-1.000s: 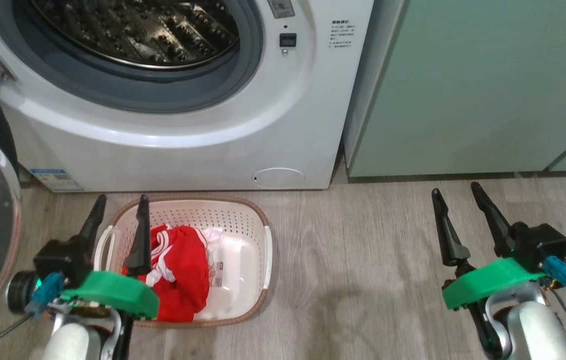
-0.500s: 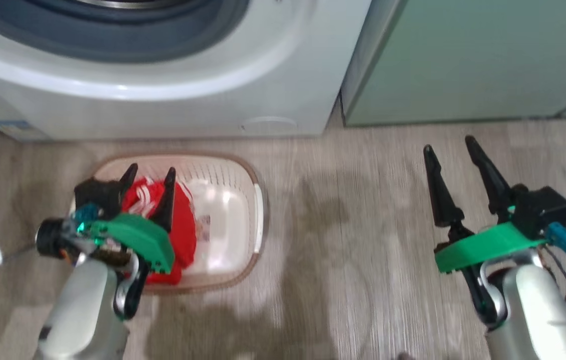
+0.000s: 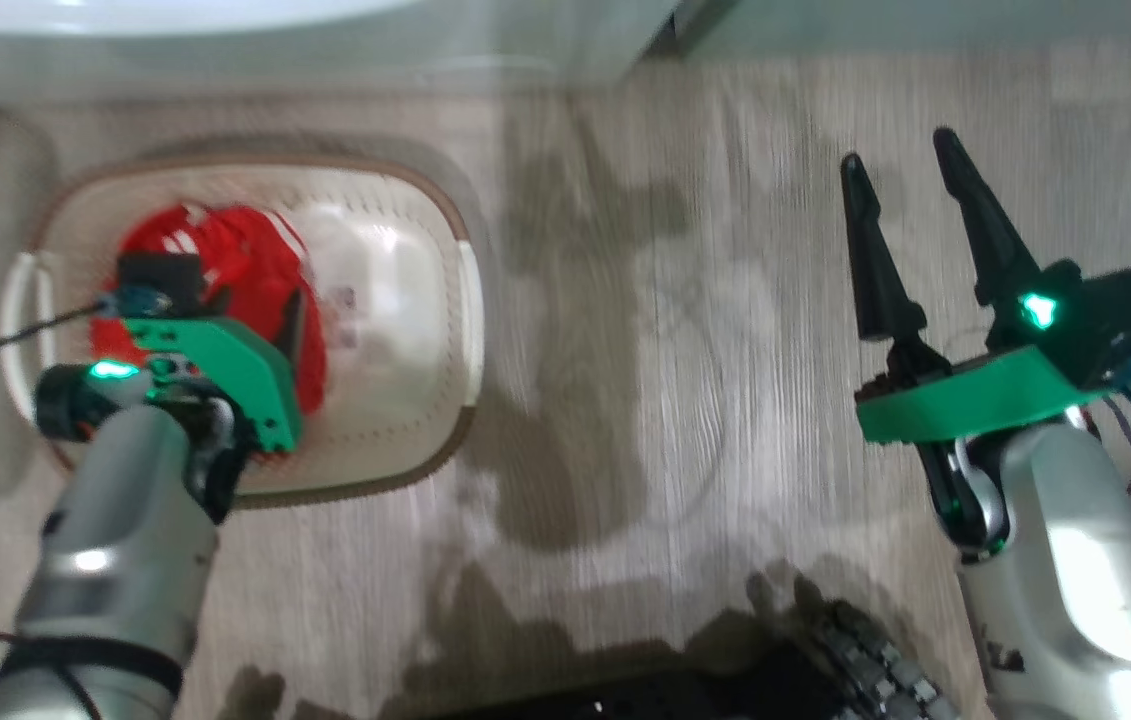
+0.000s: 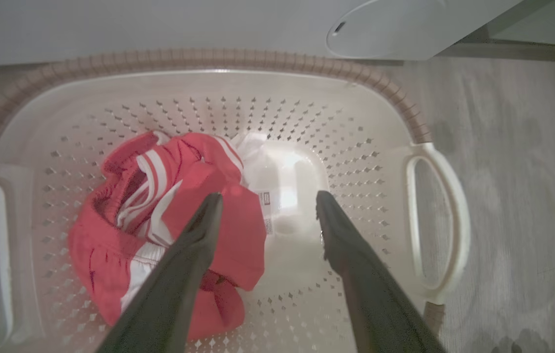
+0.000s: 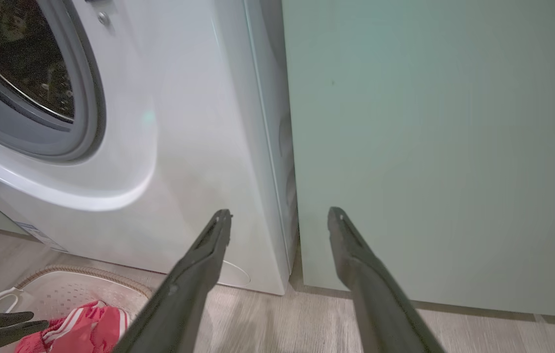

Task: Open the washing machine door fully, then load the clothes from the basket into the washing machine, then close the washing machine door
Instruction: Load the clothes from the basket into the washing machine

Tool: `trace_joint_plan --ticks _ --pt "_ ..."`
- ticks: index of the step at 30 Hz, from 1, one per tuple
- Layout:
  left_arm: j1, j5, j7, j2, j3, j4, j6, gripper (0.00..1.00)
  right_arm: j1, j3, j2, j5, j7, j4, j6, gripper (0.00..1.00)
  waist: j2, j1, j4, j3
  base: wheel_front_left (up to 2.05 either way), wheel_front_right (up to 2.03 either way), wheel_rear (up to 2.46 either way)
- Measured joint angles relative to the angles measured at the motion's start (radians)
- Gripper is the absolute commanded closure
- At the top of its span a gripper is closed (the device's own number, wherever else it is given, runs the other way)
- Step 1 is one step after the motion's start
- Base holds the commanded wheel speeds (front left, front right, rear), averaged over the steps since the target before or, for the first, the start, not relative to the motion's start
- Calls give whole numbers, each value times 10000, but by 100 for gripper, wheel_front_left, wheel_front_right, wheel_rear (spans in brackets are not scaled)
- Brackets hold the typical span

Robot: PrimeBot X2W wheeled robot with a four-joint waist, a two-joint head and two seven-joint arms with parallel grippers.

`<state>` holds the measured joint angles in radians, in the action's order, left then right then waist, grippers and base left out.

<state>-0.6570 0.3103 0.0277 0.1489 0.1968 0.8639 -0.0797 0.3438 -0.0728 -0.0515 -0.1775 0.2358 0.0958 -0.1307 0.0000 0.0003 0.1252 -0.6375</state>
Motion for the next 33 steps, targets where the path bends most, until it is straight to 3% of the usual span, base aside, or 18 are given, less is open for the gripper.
trace_joint_plan --ticks 15,26,27,28,29,33 --pt "-2114 422 -50 865 -232 2401 -318 0 1008 -341 -4 -196 169 -84 0 0 0 -1 776 -2648 0 0 0" --pt "-3070 598 8 1198 -194 3513 -408 0 1159 -562 -4 -253 196 -314 0 0 0 -2 1130 -3578 0 0 0" --pt "-3109 598 -2 1214 -171 3570 -408 8 1159 -575 -4 -253 196 -316 -2 0 0 -2 1142 -3592 0 0 0" --pt "-3126 598 2 1233 -142 3595 -408 81 1159 -579 -4 -255 196 -316 0 0 0 -2 1148 -3597 0 0 0" --pt "-3141 596 2 1254 -100 3657 -408 100 1159 -581 -4 -265 196 -316 -2 0 0 -2 1152 -3594 0 0 0" --pt "-3147 596 21 1285 -19 3848 -405 100 1159 -587 -4 -265 196 -295 0 0 0 -2 1144 -3489 0 0 0"
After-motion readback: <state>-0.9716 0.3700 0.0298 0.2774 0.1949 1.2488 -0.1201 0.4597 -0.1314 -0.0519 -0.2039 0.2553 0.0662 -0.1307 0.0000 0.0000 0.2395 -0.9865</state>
